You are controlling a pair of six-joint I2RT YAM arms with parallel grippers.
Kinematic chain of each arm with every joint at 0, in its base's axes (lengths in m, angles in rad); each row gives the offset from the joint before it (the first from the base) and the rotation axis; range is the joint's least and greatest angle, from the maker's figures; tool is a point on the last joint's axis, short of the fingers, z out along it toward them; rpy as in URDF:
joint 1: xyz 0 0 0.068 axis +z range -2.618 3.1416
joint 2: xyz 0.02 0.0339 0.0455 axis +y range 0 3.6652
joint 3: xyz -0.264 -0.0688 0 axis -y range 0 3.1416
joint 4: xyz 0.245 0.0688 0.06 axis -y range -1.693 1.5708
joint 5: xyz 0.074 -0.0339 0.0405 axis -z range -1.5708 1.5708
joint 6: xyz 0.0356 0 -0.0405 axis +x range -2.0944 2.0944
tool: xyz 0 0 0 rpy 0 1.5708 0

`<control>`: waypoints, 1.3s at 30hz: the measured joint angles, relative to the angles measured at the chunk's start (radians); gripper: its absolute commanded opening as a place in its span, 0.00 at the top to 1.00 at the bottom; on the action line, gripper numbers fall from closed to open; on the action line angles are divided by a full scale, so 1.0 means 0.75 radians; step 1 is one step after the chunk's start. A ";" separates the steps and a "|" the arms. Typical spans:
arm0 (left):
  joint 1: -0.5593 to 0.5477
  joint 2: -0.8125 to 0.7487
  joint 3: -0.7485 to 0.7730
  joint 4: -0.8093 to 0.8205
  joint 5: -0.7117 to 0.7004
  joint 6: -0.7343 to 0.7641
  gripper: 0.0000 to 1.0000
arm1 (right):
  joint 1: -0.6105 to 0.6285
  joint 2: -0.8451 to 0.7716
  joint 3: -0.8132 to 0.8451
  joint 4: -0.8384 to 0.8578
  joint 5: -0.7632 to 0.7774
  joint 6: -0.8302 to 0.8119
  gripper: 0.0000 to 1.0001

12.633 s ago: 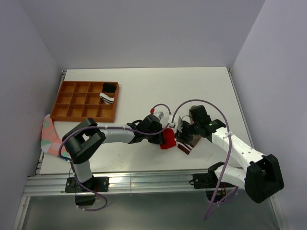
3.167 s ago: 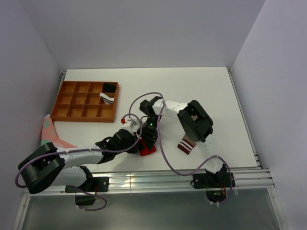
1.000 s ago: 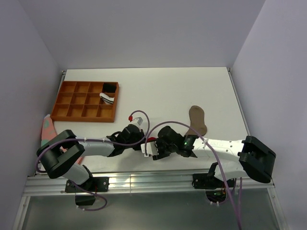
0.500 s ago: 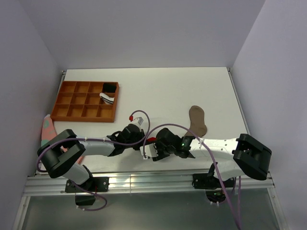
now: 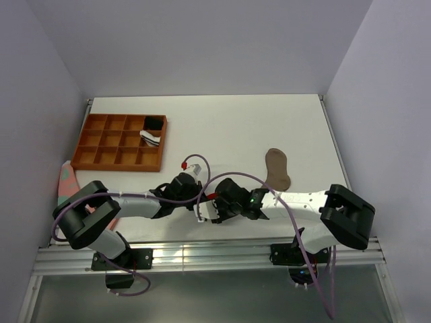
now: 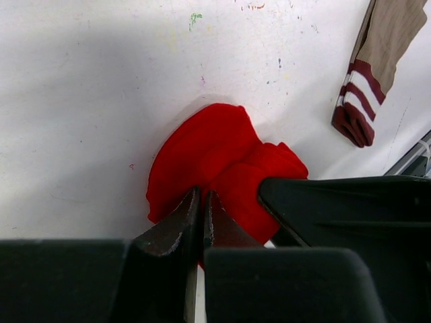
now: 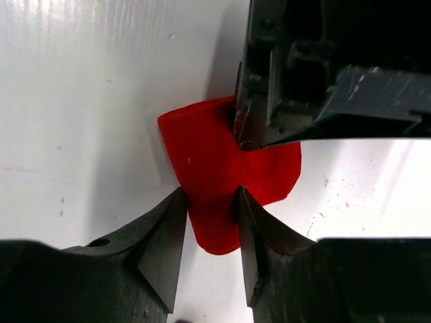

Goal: Roll the socks
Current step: Roll the sock at the center of the board.

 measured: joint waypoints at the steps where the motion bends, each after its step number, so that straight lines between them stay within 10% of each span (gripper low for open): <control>1: 0.004 0.001 0.000 0.001 0.008 0.004 1.00 | 0.000 0.012 0.024 -0.033 -0.005 0.008 0.59; 39: 0.123 -0.102 -0.025 -0.173 -0.047 -0.177 0.86 | -0.308 0.642 0.802 -0.879 -0.742 0.032 0.81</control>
